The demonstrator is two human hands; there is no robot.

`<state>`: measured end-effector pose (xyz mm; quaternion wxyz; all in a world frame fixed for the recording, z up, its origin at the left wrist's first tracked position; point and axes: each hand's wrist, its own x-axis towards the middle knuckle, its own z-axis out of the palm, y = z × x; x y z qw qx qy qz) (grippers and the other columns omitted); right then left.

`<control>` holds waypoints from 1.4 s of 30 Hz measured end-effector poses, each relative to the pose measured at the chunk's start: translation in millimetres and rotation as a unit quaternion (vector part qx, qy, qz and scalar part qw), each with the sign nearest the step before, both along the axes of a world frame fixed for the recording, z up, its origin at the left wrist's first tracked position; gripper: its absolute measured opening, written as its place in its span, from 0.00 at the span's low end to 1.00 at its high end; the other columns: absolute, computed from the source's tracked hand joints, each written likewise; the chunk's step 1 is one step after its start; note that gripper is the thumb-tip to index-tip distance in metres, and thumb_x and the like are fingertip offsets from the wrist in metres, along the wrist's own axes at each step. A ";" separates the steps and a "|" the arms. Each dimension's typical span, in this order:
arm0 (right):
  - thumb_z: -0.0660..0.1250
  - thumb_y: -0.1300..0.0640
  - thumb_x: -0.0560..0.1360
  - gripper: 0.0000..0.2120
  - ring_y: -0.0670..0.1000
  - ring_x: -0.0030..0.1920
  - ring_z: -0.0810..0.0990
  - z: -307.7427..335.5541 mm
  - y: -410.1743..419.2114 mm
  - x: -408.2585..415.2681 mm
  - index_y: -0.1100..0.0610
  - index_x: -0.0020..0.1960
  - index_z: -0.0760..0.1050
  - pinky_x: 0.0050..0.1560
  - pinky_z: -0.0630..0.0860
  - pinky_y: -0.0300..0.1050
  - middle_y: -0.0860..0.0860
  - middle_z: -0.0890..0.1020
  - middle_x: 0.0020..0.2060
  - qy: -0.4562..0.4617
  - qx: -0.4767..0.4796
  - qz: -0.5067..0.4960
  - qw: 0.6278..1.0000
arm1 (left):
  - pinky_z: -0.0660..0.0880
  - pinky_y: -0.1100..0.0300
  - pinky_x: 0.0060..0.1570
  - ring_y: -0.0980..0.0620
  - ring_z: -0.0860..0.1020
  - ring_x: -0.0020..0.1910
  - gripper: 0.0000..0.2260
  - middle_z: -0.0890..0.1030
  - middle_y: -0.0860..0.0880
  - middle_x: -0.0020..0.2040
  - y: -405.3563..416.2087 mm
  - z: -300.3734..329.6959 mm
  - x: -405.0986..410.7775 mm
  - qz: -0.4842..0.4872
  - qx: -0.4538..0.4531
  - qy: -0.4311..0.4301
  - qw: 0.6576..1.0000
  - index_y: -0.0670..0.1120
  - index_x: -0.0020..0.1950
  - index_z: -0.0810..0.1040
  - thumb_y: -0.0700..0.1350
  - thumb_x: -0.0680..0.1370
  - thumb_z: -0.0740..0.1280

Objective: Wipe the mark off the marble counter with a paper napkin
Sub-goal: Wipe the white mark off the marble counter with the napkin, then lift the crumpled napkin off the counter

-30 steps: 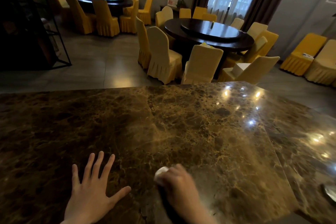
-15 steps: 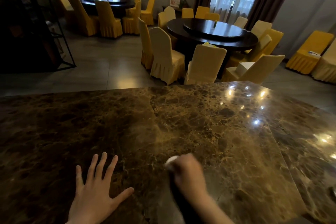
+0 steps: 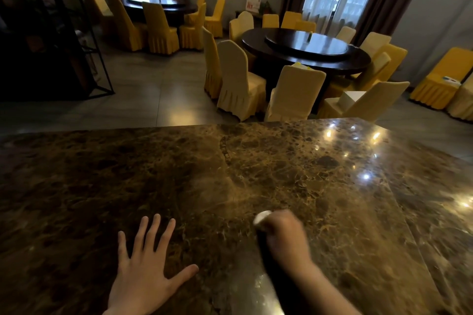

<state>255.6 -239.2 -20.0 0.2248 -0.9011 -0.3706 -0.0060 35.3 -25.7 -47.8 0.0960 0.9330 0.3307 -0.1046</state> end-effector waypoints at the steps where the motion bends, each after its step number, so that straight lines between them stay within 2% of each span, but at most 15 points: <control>1: 0.74 0.62 0.69 0.05 0.54 0.39 0.76 1.2 -12.1 20.5 0.56 0.35 0.82 0.38 0.75 0.49 0.51 0.82 0.32 0.009 0.017 -0.086 0.996 | 0.29 0.31 0.76 0.49 0.23 0.77 0.53 0.27 0.52 0.81 0.9 0.3 -0.5 -0.002 0.001 -0.001 1.000 0.61 0.78 0.27 0.87 0.60 0.35; 3: 0.71 0.66 0.72 0.07 0.57 0.44 0.80 2.1 -17.4 38.4 0.56 0.42 0.86 0.41 0.75 0.48 0.54 0.86 0.38 0.025 0.039 -0.201 0.978 | 0.29 0.31 0.76 0.49 0.23 0.77 0.52 0.27 0.53 0.80 3.0 1.1 -1.0 -0.003 -0.001 0.000 1.000 0.61 0.77 0.27 0.87 0.61 0.35; 5: 0.68 0.66 0.75 0.09 0.55 0.47 0.80 -1.6 7.8 17.2 0.55 0.45 0.84 0.42 0.74 0.44 0.53 0.84 0.43 0.023 0.042 -0.211 0.976 | 0.29 0.31 0.76 0.49 0.23 0.77 0.52 0.26 0.53 0.80 1.7 1.0 -0.3 -0.002 -0.005 0.004 1.000 0.61 0.77 0.27 0.87 0.61 0.35; 7: 0.68 0.67 0.75 0.08 0.50 0.49 0.78 -6.5 42.3 -27.5 0.54 0.47 0.81 0.43 0.69 0.34 0.51 0.82 0.46 0.009 0.063 -0.138 0.988 | 0.30 0.31 0.76 0.49 0.23 0.77 0.53 0.26 0.52 0.80 0.9 1.5 -0.6 -0.003 0.000 0.005 1.000 0.61 0.77 0.27 0.87 0.60 0.33; 10: 0.71 0.67 0.73 0.17 0.51 0.52 0.77 -13.0 62.3 -78.5 0.55 0.59 0.80 0.48 0.78 0.41 0.50 0.82 0.51 -0.006 0.057 0.066 0.996 | 0.32 0.31 0.77 0.48 0.24 0.77 0.53 0.26 0.52 0.80 1.1 3.9 0.9 0.001 -0.006 0.021 1.000 0.61 0.77 0.26 0.87 0.59 0.34; 13: 0.73 0.60 0.72 0.10 0.50 0.47 0.76 -6.0 33.7 -58.6 0.51 0.53 0.80 0.41 0.74 0.42 0.47 0.80 0.45 -0.034 0.018 0.164 0.986 | 0.33 0.31 0.78 0.48 0.25 0.78 0.55 0.27 0.51 0.81 -0.4 7.1 2.6 0.003 -0.012 0.022 1.000 0.60 0.78 0.26 0.87 0.56 0.31; 15: 0.73 0.59 0.72 0.06 0.51 0.45 0.76 -3.4 6.9 -27.3 0.50 0.46 0.80 0.39 0.71 0.42 0.46 0.79 0.41 -0.046 -0.008 0.110 0.993 | 0.33 0.31 0.78 0.47 0.25 0.78 0.57 0.27 0.51 0.81 -1.2 9.5 2.2 0.003 -0.014 0.023 1.000 0.59 0.78 0.27 0.87 0.55 0.29; 18: 0.73 0.64 0.71 0.08 0.54 0.43 0.75 0.2 -32.8 23.6 0.51 0.41 0.80 0.39 0.70 0.46 0.48 0.79 0.38 -0.051 -0.012 -0.054 0.997 | 0.34 0.30 0.78 0.47 0.26 0.79 0.57 0.28 0.51 0.81 -2.2 12.6 2.9 0.003 -0.024 0.028 0.999 0.58 0.78 0.27 0.86 0.56 0.31; 22: 0.73 0.68 0.71 0.11 0.56 0.41 0.77 -0.9 -63.2 44.0 0.52 0.42 0.84 0.38 0.73 0.47 0.49 0.80 0.37 -0.019 0.020 -0.182 0.983 | 0.34 0.30 0.78 0.47 0.26 0.79 0.55 0.29 0.51 0.81 -1.9 15.4 3.8 0.004 -0.026 0.034 0.999 0.58 0.79 0.28 0.86 0.58 0.34; 26: 0.73 0.69 0.73 0.15 0.51 0.45 0.84 7.9 -82.3 31.1 0.50 0.48 0.86 0.48 0.77 0.44 0.50 0.87 0.44 0.123 0.195 -0.283 0.931 | 0.34 0.31 0.78 0.47 0.27 0.79 0.56 0.29 0.51 0.82 -2.1 14.4 4.2 0.001 -0.020 0.027 0.999 0.58 0.78 0.27 0.86 0.56 0.32; 28: 0.74 0.68 0.74 0.13 0.49 0.43 0.84 19.4 -86.1 20.4 0.50 0.47 0.85 0.45 0.78 0.43 0.51 0.87 0.43 0.278 0.303 -0.300 0.860 | 0.34 0.31 0.78 0.47 0.28 0.79 0.55 0.30 0.51 0.82 -1.0 11.3 3.3 0.004 -0.013 0.014 1.000 0.59 0.78 0.28 0.86 0.57 0.32; 31: 0.69 0.74 0.74 0.15 0.52 0.41 0.85 45.5 -85.3 -0.8 0.58 0.53 0.84 0.46 0.79 0.49 0.56 0.88 0.41 0.498 0.408 -0.268 0.716 | 0.34 0.31 0.78 0.48 0.28 0.79 0.54 0.32 0.52 0.83 0.2 5.1 0.9 0.008 -0.013 -0.007 1.000 0.61 0.79 0.29 0.87 0.60 0.36; 34: 0.69 0.76 0.67 0.20 0.57 0.44 0.85 68.1 -84.5 -24.5 0.60 0.56 0.82 0.45 0.82 0.50 0.60 0.87 0.46 0.594 0.438 -0.203 0.644 | 0.33 0.31 0.78 0.49 0.28 0.79 0.54 0.33 0.52 0.83 2.6 -1.0 -0.6 0.009 -0.007 -0.024 1.000 0.61 0.79 0.30 0.87 0.60 0.35; 37: 0.71 0.73 0.63 0.24 0.54 0.42 0.86 77.9 -91.2 -54.8 0.60 0.56 0.84 0.38 0.83 0.44 0.60 0.87 0.48 0.630 0.411 -0.122 0.648 | 0.33 0.31 0.78 0.49 0.29 0.80 0.55 0.36 0.51 0.84 1.7 -3.7 -3.2 0.004 0.002 -0.037 0.999 0.59 0.81 0.35 0.87 0.60 0.36; 42: 0.76 0.68 0.66 0.19 0.56 0.46 0.82 77.1 -112.4 -106.2 0.58 0.56 0.84 0.50 0.80 0.48 0.60 0.85 0.47 0.621 0.294 -0.004 0.726 | 0.35 0.31 0.78 0.47 0.32 0.81 0.54 0.39 0.50 0.84 0.3 -4.6 -4.4 -0.001 0.012 -0.056 0.998 0.59 0.83 0.40 0.86 0.63 0.37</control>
